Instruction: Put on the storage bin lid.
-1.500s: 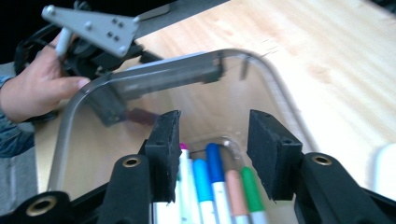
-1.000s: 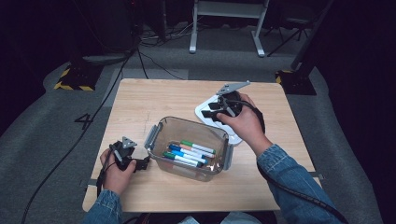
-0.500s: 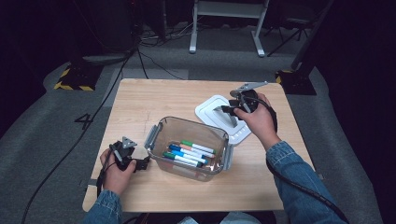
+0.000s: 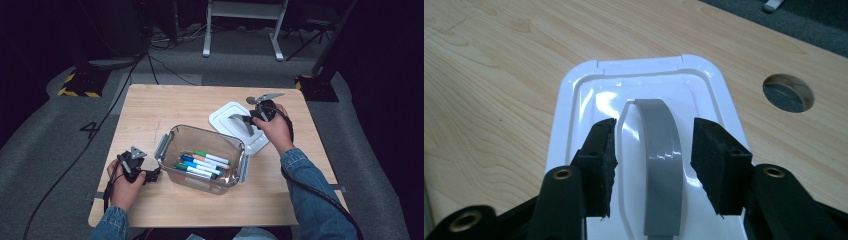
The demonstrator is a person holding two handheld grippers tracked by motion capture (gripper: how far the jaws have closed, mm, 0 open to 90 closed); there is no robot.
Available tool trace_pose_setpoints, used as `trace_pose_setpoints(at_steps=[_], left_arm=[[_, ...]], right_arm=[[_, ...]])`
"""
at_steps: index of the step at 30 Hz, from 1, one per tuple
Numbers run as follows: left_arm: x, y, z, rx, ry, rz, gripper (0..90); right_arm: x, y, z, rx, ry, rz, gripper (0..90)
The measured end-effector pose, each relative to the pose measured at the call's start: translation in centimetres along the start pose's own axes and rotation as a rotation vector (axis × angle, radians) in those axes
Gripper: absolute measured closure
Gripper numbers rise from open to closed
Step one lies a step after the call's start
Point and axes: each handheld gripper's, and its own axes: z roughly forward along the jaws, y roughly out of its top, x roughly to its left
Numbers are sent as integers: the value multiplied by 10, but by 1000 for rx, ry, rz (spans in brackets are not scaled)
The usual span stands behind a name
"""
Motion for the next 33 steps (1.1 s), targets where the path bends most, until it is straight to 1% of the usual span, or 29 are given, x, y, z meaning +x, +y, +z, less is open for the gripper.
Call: trace_pose_setpoints(at_steps=[3, 8, 11, 12, 15, 16, 17, 18, 22, 30, 33], left_arm=[[0, 0, 0, 0, 0, 0, 1], [0, 0, 0, 0, 0, 0, 1], [0, 0, 0, 0, 0, 0, 1], [0, 0, 0, 1, 0, 0, 1], [0, 0, 0, 0, 0, 0, 1], [0, 0, 0, 0, 0, 0, 1], [0, 0, 0, 1, 0, 0, 1], [0, 0, 0, 0, 0, 0, 1], [0, 0, 0, 0, 0, 0, 1], [0, 0, 0, 0, 0, 0, 1], [0, 0, 0, 0, 0, -1, 1]], right_arm=[[-3, -6, 10, 12, 1, 5, 532], [-7, -17, 27, 42, 4, 4, 558], [-9, -22, 33, 53, -1, -11, 612], [-10, -23, 35, 57, 3, -21, 656], [-10, -24, 35, 55, 2, -40, 671], [-9, -24, 34, 58, 0, -45, 676], [-9, -23, 33, 67, -1, -64, 677], [-8, -22, 31, 65, -6, -78, 677], [-7, -16, 21, 37, -3, -77, 678], [1, 7, -12, -12, -10, -127, 677], [3, 16, -26, -29, -7, -135, 678]])
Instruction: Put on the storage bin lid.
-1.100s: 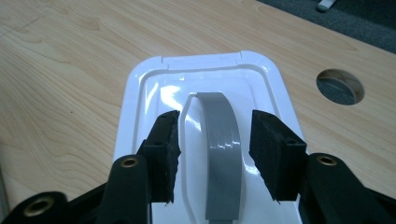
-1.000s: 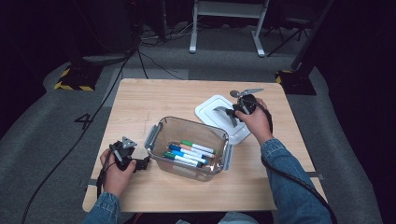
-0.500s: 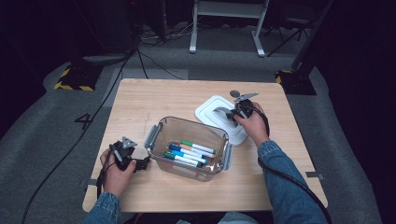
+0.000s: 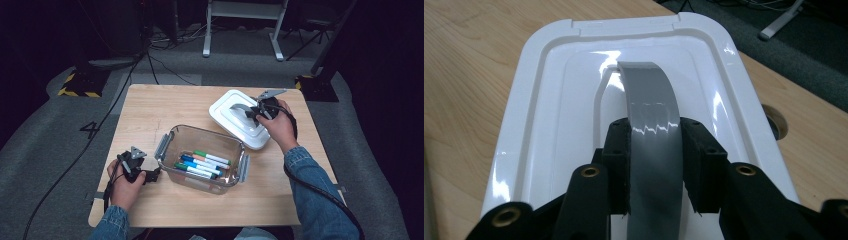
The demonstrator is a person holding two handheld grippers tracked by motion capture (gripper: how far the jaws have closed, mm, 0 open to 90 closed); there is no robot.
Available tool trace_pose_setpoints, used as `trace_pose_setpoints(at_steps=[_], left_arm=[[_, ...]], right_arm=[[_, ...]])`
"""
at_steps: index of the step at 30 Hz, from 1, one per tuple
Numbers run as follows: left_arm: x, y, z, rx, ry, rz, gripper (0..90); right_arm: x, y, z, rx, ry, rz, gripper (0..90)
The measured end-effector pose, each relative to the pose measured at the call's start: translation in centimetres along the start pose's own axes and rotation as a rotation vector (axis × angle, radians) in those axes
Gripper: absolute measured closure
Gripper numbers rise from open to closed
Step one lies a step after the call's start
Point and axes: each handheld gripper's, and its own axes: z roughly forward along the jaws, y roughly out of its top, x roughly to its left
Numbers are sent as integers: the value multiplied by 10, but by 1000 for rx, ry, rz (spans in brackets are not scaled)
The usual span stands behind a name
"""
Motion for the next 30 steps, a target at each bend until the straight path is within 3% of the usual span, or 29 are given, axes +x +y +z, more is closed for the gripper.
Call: trace_pose_setpoints(at_steps=[7, 14, 21, 30], left_arm=[[0, 1, 0, 3, 4, 3, 1], [0, 1, 1, 2, 5, 4, 1], [0, 1, 1, -2, 5, -1, 1], [0, 1, 1, 1, 4, -2, 1]], right_arm=[[4, 20, -32, -37, 7, -24, 678], [19, 38, -61, -71, 34, -75, 677], [46, 51, -82, -102, 93, -127, 678], [86, 56, -86, -113, 199, -180, 677]])
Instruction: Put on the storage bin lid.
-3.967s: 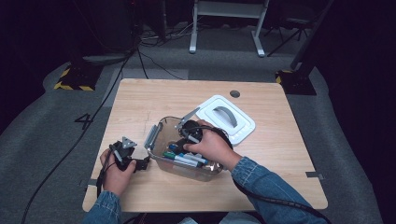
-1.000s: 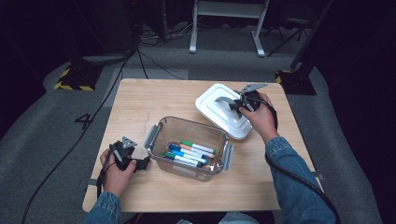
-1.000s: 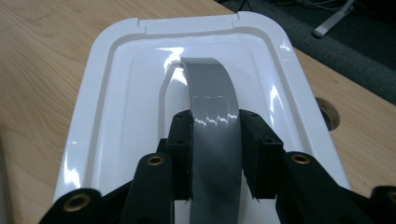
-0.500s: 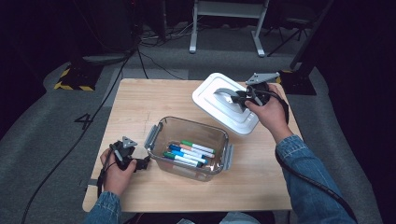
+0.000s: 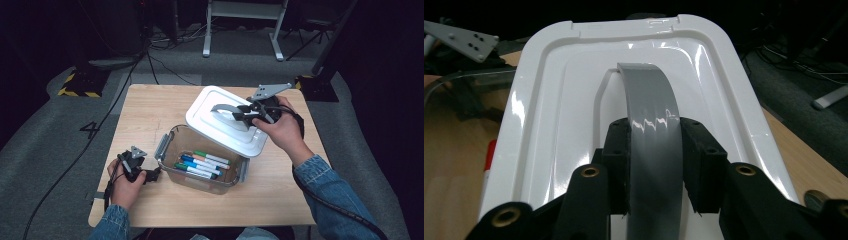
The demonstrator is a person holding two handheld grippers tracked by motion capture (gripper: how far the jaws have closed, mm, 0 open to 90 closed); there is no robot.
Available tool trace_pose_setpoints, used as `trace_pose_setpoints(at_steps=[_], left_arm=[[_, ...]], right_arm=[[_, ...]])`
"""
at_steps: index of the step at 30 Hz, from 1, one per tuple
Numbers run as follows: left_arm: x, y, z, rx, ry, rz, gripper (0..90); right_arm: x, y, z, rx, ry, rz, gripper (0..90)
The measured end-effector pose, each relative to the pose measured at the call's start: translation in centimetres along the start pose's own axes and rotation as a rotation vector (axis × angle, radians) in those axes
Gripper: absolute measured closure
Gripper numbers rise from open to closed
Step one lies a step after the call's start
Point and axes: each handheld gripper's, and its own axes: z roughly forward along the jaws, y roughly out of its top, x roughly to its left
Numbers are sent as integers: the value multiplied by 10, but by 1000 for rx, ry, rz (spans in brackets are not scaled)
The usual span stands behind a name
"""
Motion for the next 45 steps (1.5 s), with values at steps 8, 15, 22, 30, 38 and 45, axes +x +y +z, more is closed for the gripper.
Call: trace_pose_setpoints(at_steps=[8, 15, 22, 30, 38, 45], left_arm=[[0, 0, 0, 0, 0, 0, 1], [0, 0, 0, 0, 0, 0, 1], [0, 0, 0, -1, 1, 0, 1], [0, 0, 0, -3, -1, -3, 1], [0, 0, 0, -1, -1, -2, 1], [0, 0, 0, -1, -1, -2, 1]], right_arm=[[36, 6, 18, 30, 100, -48, 677], [56, 4, 36, 67, 167, -65, 677], [66, -3, 49, 91, 215, -62, 677], [76, -4, 57, 109, 234, -73, 674], [74, -6, 54, 53, 220, -43, 484], [63, 0, 26, 6, 153, -23, 464]])
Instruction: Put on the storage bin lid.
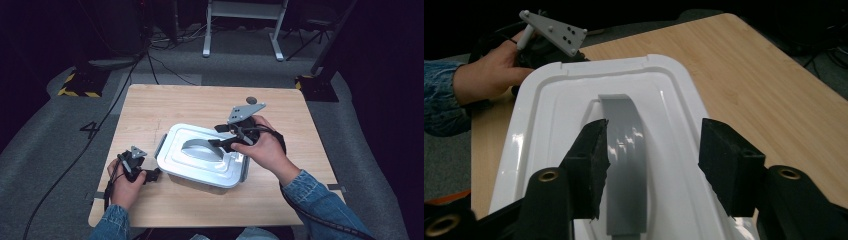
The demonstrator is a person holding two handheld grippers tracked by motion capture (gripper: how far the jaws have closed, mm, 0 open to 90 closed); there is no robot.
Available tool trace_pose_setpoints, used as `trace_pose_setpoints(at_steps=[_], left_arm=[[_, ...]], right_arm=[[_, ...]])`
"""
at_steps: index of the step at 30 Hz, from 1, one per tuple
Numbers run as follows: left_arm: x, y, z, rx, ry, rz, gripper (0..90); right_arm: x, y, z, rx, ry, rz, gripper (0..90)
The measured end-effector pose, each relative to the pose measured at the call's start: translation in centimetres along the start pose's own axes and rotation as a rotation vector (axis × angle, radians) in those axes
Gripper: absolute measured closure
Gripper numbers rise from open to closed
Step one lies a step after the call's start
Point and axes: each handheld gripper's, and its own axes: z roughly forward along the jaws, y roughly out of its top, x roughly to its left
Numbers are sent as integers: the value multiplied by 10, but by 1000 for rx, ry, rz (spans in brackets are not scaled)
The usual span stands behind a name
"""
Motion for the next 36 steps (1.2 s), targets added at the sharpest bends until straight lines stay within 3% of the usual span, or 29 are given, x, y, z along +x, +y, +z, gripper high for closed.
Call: trace_pose_setpoints(at_steps=[7, 20, 28, 36], left_arm=[[0, 0, 0, -3, 2, 1, 1], [0, 0, 0, 0, 1, 1, 1], [0, 0, -1, 4, 1, 7, 1], [0, -3, -2, -1, 3, 0, 2]], right_arm=[[-17, -13, -38, -18, -85, 52, 464], [-39, -66, -97, -17, -199, 155, 467], [-49, -105, -121, -3, -275, 227, 465], [-61, -149, -127, 50, -359, 319, 446]])
